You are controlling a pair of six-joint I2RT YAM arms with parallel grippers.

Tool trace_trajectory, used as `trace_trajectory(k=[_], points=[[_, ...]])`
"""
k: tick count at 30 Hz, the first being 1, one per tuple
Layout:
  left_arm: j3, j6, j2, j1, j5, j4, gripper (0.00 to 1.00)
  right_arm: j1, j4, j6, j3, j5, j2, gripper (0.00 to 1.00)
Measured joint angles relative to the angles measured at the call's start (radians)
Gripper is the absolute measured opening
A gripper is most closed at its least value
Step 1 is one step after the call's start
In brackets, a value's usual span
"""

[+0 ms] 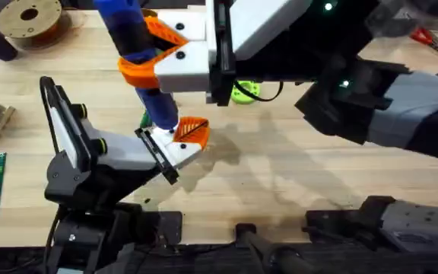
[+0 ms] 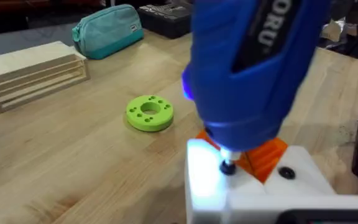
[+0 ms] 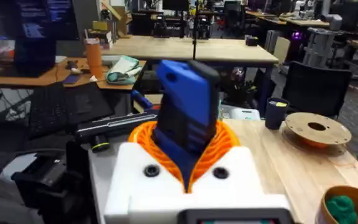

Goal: Pick up the gripper from the table and insert it into the empty holder that is missing its gripper. Then pick up a screw, insert it into the mounting hole, and use the screwdriver to tighten it. Finally, clean up the table by picking up the vegetable and placing it into the bucket.

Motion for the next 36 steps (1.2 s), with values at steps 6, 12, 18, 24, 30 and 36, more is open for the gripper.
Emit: trace_trajectory(k=[6,12,18,24,30,36], points=[[0.000,0.000,0.000,0.000,0.000,0.001,0.004,0.000,0.021,0.000,0.000,-0.001,0.000,0.033],[-0.001,0.001,-0.001,0.000,0.000,0.002,0.004,0.000,0.086,0.000,-0.003,-0.004,0.000,0.033],[-0.001,0.001,-0.001,0.000,0.000,0.002,0.004,0.000,0.081,0.001,-0.004,-0.004,0.000,0.033],[-0.001,0.001,-0.001,0.000,0.000,0.002,0.004,0.000,0.078,0.027,-0.003,-0.005,0.000,0.033],[-0.001,0.001,-0.001,0.000,0.000,0.002,0.004,0.000,0.055,0.050,-0.004,-0.016,0.000,0.033],[-0.001,0.001,-0.001,0.000,0.000,0.002,0.004,0.000,0.036,0.045,-0.004,-0.016,0.000,0.033]])
